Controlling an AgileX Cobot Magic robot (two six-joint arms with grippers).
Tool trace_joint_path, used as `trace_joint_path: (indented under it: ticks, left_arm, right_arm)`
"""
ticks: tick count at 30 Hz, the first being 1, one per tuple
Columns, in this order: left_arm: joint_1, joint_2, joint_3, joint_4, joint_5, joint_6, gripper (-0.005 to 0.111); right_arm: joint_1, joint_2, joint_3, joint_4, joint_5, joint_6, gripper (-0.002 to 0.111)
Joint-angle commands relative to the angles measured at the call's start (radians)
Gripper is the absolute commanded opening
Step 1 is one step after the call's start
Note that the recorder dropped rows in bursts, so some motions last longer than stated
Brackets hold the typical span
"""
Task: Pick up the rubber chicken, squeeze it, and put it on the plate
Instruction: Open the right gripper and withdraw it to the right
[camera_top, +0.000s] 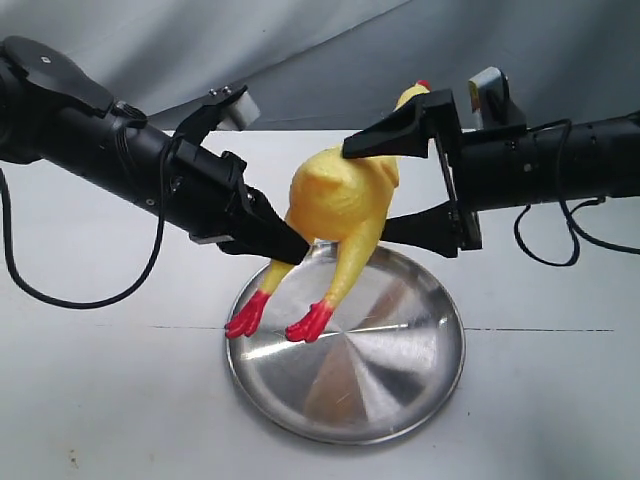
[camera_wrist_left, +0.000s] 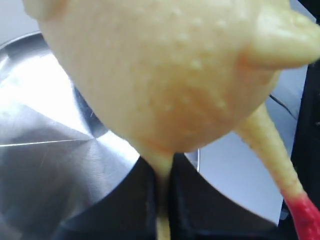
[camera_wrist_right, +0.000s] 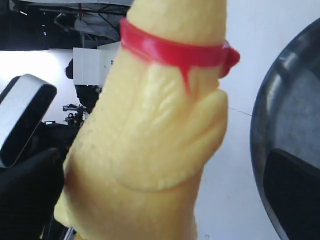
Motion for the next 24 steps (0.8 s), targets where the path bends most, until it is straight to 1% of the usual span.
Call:
trace_joint_path:
  ticks: [1,3,5,7,10,13,17,21,24]
  left_arm:
    - [-0.002,-0.012,-0.005,0.01,-0.012,-0.012,0.0]
    - [-0.002,-0.012,-0.005,0.04,-0.012,-0.032,0.0]
    - [-0.002,-0.012,-0.005,0.055,-0.009,-0.05,0.0]
    - [-0.002,-0.01,-0.003,0.055,-0.005,-0.081,0.0]
    - [-0.002,-0.01,0.034,0.058,-0.032,-0.094,0.0]
    - [-0.007,-0.01,0.096,0.059,-0.075,-0.108,0.0]
    - [-0.039,-0.01,0.145,0.068,-0.107,-0.108,0.0]
    - [-0.085,-0.01,0.154,0.102,-0.141,-0.134,0.0]
    - [-0.107,-0.01,0.154,0.104,-0.155,-0.136,0.0]
  right_arm:
    - [-0.081,-0.003,-0.005,-0.055,0.045,-0.017,0.105]
    - [-0.138,-0.003,-0.005,-0.057,0.093,-0.02,0.105]
    - [-0.193,-0.003,-0.005,-0.057,0.096,-0.025,0.105]
    - [-0.236,-0.003,-0.005,-0.057,0.096,-0.071,0.105]
    - [-0.249,-0.003,-0.005,-0.051,0.096,-0.098,0.102]
    - [-0.249,-0.003,-0.005,-0.051,0.096,-0.1,0.094]
    - [-0.249,-0.003,-0.005,-0.046,0.096,-0.1,0.084]
    - [-0.249,-0.003,-0.005,-0.046,0.096,-0.1,0.072]
    - [-0.249,-0.003,-0.005,-0.046,0.096,-0.102,0.062]
